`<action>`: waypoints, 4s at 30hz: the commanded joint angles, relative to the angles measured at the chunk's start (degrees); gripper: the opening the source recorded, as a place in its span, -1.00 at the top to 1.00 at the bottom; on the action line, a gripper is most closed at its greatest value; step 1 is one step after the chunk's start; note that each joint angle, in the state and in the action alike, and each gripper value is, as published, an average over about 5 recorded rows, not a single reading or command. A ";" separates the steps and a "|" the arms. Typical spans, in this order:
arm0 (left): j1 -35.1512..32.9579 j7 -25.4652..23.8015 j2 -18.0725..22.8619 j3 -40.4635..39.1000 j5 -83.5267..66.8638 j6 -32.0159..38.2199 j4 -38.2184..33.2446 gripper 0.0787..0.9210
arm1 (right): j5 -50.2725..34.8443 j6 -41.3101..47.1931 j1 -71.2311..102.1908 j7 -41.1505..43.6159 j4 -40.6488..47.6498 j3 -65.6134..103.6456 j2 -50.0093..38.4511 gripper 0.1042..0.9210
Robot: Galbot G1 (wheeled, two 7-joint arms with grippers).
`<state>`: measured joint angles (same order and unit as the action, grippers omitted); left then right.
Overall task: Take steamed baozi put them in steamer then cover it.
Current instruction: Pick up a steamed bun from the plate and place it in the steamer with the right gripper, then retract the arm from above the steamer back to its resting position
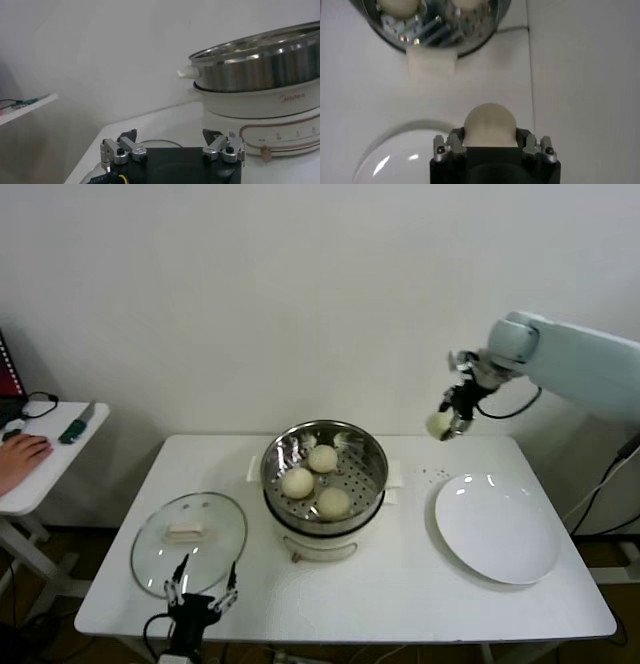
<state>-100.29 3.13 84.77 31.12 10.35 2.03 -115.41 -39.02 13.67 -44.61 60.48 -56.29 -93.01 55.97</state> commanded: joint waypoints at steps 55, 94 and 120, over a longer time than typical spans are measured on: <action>2.55 0.57 -1.22 2.45 -3.17 -0.63 1.37 -0.77 | -14.01 2.79 -4.12 -5.36 -3.83 -10.57 15.66 -0.76; 3.97 1.32 -0.75 3.79 10.07 -3.07 -3.33 -0.77 | 0.88 -13.62 101.22 -45.21 -37.64 115.66 -17.85 -0.76; 12.02 -1.95 -12.40 1.44 68.53 -8.36 10.35 -0.77 | 11.37 -15.62 132.53 -44.15 -46.26 138.52 5.04 -0.76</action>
<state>-93.79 2.53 77.40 34.49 59.95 -4.57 -114.54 -31.67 -0.08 76.02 15.79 -100.86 39.54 55.31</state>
